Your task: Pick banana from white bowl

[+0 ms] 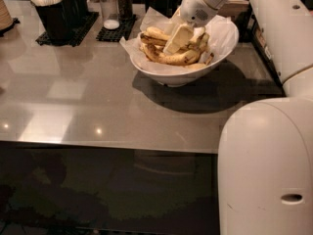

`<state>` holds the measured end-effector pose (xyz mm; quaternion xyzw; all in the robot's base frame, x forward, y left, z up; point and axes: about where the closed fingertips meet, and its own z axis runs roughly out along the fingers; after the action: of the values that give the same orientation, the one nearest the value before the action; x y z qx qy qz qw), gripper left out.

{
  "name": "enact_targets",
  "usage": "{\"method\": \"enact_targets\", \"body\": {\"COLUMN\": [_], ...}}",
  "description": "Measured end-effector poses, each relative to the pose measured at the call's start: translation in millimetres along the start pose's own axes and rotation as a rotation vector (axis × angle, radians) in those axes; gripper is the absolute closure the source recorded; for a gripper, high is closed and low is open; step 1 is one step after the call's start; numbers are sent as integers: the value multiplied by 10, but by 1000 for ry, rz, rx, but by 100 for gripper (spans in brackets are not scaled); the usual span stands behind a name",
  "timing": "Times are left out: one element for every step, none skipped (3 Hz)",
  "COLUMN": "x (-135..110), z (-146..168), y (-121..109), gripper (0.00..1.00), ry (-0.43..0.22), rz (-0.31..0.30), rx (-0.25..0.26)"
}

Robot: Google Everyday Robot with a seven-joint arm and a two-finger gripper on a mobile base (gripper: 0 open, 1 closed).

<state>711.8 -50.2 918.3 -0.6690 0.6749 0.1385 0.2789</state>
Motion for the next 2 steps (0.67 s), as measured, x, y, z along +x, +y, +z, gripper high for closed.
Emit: {"method": "enact_targets", "body": {"x": [25,60], "z": [39,80], "y": [-10,-16], "gripper": [41,51], "ry": [7,13], "rz": [3,9], "rx": [-4,-9]}}
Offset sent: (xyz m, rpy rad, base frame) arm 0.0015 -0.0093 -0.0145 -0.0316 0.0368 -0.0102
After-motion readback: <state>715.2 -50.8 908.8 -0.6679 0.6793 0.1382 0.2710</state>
